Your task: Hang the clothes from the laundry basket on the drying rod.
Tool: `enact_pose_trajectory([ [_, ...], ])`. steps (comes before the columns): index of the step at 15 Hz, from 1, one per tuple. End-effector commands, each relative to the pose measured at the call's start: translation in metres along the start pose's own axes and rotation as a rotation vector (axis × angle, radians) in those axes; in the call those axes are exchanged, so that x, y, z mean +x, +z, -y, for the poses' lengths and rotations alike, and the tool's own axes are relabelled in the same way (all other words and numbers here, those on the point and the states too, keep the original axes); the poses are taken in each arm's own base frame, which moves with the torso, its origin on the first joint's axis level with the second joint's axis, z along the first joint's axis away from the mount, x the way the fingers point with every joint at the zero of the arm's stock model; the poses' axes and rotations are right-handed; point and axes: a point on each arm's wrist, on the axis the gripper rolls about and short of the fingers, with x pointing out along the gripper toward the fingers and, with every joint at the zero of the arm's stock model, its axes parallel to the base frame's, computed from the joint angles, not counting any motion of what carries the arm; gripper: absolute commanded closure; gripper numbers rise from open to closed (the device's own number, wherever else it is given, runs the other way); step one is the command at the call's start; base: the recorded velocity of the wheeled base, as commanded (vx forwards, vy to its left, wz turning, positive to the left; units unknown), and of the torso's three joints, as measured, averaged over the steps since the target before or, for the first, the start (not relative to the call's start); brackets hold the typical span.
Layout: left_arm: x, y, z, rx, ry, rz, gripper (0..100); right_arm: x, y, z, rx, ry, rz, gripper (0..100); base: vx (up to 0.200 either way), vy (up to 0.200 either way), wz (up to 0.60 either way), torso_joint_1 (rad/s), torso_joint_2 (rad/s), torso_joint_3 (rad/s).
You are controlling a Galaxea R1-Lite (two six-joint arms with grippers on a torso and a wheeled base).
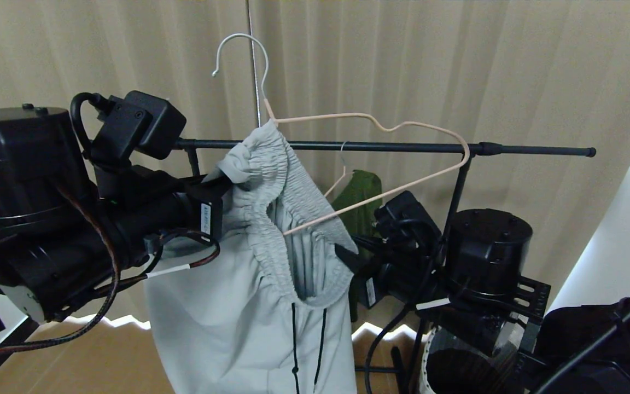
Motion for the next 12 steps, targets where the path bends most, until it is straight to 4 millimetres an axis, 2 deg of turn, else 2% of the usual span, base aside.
enact_pose_trajectory([
  [1,0.000,0.000,-0.001,0.005,0.006,0.001,100,-0.003,-0.002,0.012,0.004,-0.036,-0.005,100,0.000,0.000,0.00,0.000,0.00,0.000],
  [4,0.002,-0.006,-0.011,0.071,0.046,-0.023,100,-0.012,0.006,0.033,0.016,-0.105,0.020,100,0.000,0.000,0.00,0.000,0.00,0.000],
  [5,0.002,-0.013,-0.020,0.130,0.079,-0.054,100,-0.017,0.012,0.050,0.022,-0.157,0.037,100,0.000,0.000,0.00,0.000,0.00,0.000],
  [8,0.001,-0.028,-0.027,0.203,0.120,-0.052,100,-0.022,0.014,0.075,0.032,-0.235,0.045,100,0.000,0.000,0.00,0.000,0.00,0.000],
  [12,-0.007,-0.056,-0.040,0.394,0.186,-0.076,100,-0.023,0.014,0.087,0.036,-0.275,0.044,100,0.000,0.000,0.00,0.000,0.00,0.000],
])
